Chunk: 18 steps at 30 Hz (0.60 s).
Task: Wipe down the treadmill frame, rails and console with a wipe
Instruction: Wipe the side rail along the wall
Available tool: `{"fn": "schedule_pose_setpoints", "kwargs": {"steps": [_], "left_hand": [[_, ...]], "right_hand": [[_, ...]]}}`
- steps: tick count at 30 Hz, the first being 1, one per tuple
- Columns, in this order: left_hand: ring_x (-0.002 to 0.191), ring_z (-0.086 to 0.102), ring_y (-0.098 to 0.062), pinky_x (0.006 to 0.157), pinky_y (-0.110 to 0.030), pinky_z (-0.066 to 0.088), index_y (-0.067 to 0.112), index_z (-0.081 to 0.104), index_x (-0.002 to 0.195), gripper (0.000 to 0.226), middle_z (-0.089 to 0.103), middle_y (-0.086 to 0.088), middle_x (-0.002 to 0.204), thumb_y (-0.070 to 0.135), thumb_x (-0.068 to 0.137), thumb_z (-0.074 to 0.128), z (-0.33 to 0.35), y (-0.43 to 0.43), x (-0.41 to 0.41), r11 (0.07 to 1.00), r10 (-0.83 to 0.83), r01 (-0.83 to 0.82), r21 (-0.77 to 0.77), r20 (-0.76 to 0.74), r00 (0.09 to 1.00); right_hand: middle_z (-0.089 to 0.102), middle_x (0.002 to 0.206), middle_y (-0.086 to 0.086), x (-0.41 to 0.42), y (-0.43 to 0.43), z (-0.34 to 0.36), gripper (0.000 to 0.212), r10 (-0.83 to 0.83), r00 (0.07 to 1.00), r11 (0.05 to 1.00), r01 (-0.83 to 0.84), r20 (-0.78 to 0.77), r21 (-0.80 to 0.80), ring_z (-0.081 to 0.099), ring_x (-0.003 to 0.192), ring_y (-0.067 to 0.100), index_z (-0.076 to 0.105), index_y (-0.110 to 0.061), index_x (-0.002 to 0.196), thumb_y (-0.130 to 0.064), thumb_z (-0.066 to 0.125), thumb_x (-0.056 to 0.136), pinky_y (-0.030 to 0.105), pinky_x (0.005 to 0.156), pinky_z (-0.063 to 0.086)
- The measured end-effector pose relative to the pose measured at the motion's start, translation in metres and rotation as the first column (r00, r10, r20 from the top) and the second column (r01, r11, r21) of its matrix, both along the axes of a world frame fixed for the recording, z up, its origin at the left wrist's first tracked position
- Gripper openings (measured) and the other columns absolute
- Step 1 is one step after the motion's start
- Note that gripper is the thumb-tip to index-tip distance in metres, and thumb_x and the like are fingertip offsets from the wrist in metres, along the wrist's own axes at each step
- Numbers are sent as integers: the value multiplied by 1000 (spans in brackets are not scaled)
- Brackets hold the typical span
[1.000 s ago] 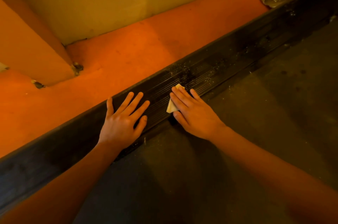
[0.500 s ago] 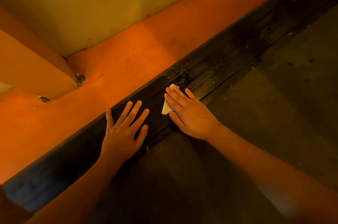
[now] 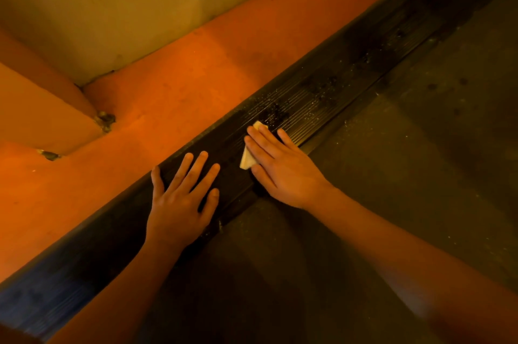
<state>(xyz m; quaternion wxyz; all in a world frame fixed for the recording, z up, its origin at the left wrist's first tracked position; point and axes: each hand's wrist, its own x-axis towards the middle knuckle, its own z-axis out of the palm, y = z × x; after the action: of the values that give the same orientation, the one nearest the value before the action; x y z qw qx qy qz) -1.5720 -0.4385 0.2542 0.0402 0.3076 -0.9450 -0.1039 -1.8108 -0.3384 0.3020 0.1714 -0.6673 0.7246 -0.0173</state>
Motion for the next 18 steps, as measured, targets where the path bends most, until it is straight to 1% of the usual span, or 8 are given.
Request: {"fn": "schedule_pose_setpoints", "kwargs": {"steps": [3,5,9,12,15,18], "left_hand": [[153,20,-25,115,-74,10,29,42,152,53,28,-2,165,46,102,34,1,0,-1,1000,-2,2,3,10,1000],[153,21,-25,115,-75,12,29,42,152,53,28,-2,165,45,102,35,2,0,-1,1000,-3,3,4,8,1000],[153,22,-25,114,-75,13,29,42,152,53,29,-2,164,46,102,35,1,0,-1,1000,-3,3,-5,-10,1000],[152,23,-25,113,-76,15,29,43,151,52,30,-2,164,45,102,35,1,-1,-1,1000,-7,7,3,-16,1000],[153,23,-25,113,-76,16,28,44,151,52,31,-2,164,45,102,36,2,0,0,1000,-13,13,6,-12,1000],[153,22,-24,114,-76,14,29,44,151,52,30,-2,164,45,102,35,3,-1,1,1000,-12,12,8,-4,1000]], "right_hand": [[5,172,4,-2,6,1,62,-2,1000,1000,2,-22,23,-5,157,17,15,-14,163,-44,25,110,36,124,-11],[7,172,6,1,-17,2,62,-15,999,1000,16,-33,12,-2,158,20,16,-12,163,-44,24,110,37,125,-10],[4,172,7,4,-54,0,63,-27,999,1000,28,-42,7,-4,158,20,13,-11,164,-44,22,111,37,125,-11],[6,172,6,2,-28,2,63,7,1000,1000,-7,-24,6,-2,158,19,16,-12,163,-45,22,110,38,126,-8],[4,172,3,-3,3,4,63,28,999,998,-27,-29,49,-5,158,18,14,-15,163,-46,21,109,37,125,-8],[6,172,5,-3,-10,4,63,40,998,998,-38,-44,42,-2,158,19,16,-14,163,-45,23,109,37,125,-8]]}}
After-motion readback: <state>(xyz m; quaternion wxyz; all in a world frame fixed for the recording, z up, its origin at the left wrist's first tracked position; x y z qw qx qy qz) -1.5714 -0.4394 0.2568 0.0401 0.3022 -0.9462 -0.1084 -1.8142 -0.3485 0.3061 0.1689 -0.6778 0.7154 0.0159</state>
